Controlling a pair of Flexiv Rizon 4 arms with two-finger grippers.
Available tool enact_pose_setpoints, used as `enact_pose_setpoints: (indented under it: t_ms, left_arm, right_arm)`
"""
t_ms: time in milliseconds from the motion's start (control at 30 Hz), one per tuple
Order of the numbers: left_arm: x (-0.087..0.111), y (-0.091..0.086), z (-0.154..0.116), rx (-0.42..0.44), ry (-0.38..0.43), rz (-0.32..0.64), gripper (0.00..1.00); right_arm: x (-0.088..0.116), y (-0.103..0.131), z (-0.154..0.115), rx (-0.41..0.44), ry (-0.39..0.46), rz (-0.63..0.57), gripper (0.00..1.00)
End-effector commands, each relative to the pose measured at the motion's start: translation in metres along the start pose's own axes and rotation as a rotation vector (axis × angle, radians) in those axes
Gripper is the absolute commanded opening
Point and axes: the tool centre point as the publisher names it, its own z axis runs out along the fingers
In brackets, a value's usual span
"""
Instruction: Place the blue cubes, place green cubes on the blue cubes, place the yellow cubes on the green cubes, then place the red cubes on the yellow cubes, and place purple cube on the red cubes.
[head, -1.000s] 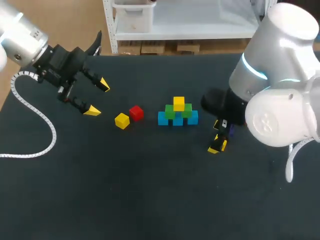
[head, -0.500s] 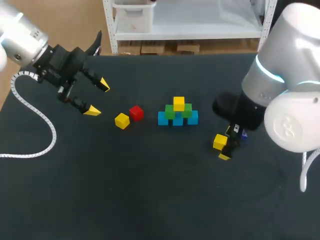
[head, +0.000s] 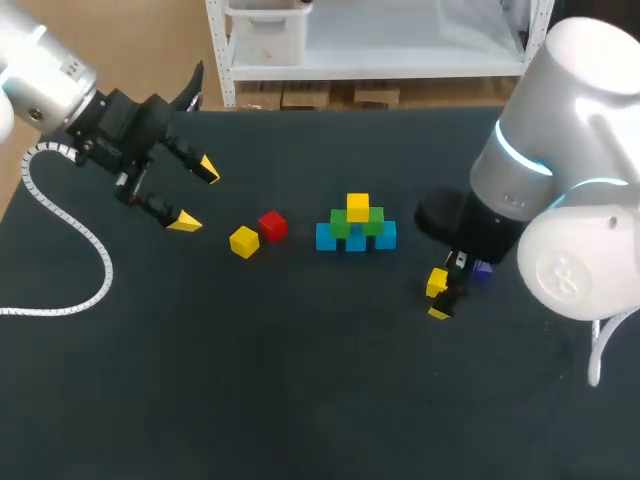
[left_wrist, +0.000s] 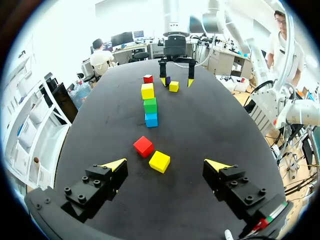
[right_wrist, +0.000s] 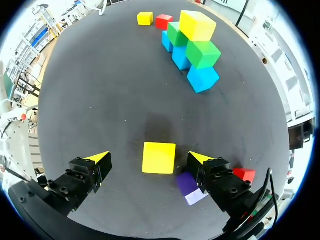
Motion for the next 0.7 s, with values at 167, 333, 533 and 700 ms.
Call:
enact_pose_setpoints:
  t_ms: [167, 333, 533, 700]
  left_arm:
    - [0.0006, 0.0009, 0.0002, 0.002, 0.0, 0.001, 1.0]
    - [0.0006, 0.0009, 0.0002, 0.002, 0.0, 0.001, 1.0]
    - [0.0006, 0.0009, 0.0002, 0.002, 0.0, 0.001, 1.0]
    - [0.0006, 0.0009, 0.0002, 0.002, 0.0, 0.001, 1.0]
  right_arm:
    - [0.0028, -0.0061, 0.0045, 0.023, 0.011, 0.012, 0.69]
    - [0.0005, -0.0087, 0.004, 0.03, 0.012, 0.002, 0.49]
    - [-0.0004, -0.009, 0.0035, 0.029, 0.013, -0.01, 0.31]
    - [-0.0002, -0.0091, 0.0003, 0.027, 0.018, -0.019, 0.0]
